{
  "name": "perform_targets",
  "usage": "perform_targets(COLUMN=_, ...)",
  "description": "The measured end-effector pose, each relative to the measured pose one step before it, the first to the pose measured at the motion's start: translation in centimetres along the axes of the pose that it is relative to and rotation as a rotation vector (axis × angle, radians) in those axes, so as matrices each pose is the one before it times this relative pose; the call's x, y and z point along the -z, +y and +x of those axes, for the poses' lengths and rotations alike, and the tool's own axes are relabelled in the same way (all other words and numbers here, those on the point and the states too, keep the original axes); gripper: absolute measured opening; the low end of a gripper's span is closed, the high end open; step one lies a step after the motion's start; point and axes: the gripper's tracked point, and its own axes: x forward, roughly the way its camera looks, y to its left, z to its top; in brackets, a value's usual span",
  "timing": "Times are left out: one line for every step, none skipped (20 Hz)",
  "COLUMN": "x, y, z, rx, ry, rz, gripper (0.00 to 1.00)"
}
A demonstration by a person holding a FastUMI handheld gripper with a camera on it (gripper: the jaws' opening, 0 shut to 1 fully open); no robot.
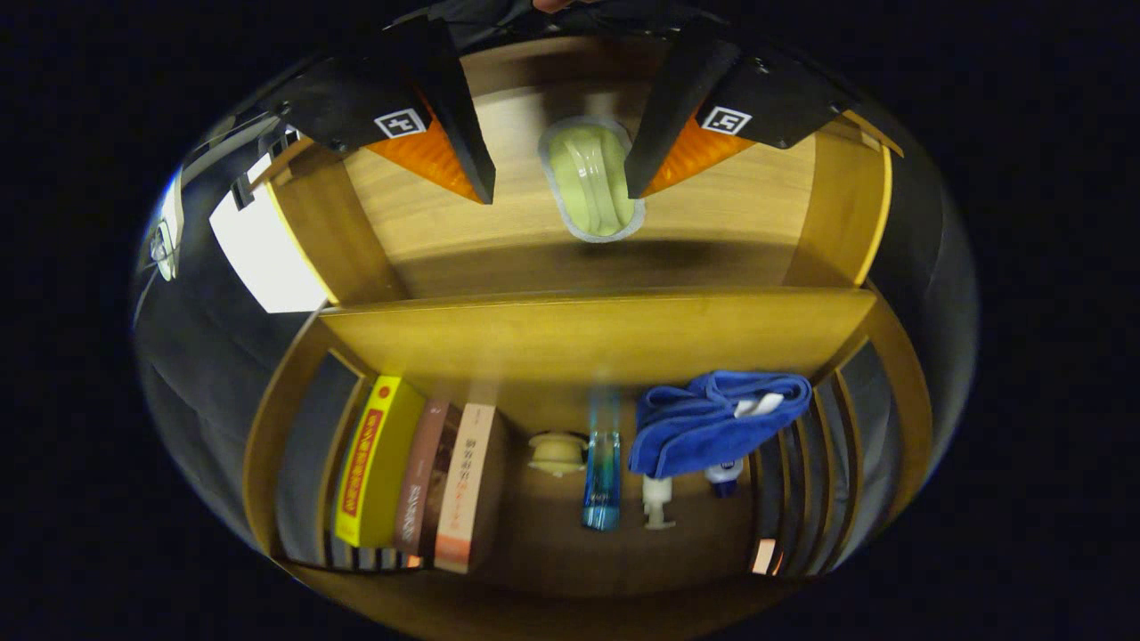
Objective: Pull open the drawer, take out the items inside it, and place them on the countertop above the cabinet.
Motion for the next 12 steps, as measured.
perform_targets(x=0.369, y=0.484, z=1.1, rx=-0.01319, ry=0.01553, rz=0.00353, gripper=0.96)
perform_targets(x=0.256, y=0.459, z=1.103, rx=-0.01005, ry=0.01071, rz=0.00703, gripper=0.96)
perform_targets(x=0.528, y=0.42, z=0.775, rx=-0.01085, ry=0.02475, rz=0.00827, gripper=0.96)
perform_targets(x=0.638, y=0.458, z=0.641, rx=-0.01641, ry=0.02178, rz=0.0048, gripper=0.96)
perform_targets(x=0.503, y=0.217, z=0.416, rx=-0.00471, ry=0.01442, rz=0.00602, gripper=0.96)
perform_targets(x=0.165, y=-0.036, z=0.139, rx=0.00433, ry=0.0047, rz=0.00346, gripper=0.96)
perform_targets(x=-0.27, y=-0.059, z=0.095, rx=0.00412, ry=-0.00661, rz=0.0028, gripper=0.96)
perform_targets(x=-0.157, y=-0.044, z=0.133, rx=0.00473, ry=-0.00469, rz=0.0027, gripper=0.95)
perform_targets(x=0.034, y=-0.18, z=0.179, rx=0.00837, ry=0.00271, rz=0.00393, gripper=0.93)
perform_targets(x=0.23, y=0.142, z=0.209, rx=-0.00287, ry=0.0103, rz=0.00699, gripper=0.91)
perform_targets(x=0.429, y=0.178, z=0.198, rx=-0.00439, ry=0.01698, rz=0.00489, gripper=0.82)
perform_targets(x=0.188, y=0.034, z=0.323, rx=-0.00181, ry=0.01039, rz=0.0028, gripper=0.79)
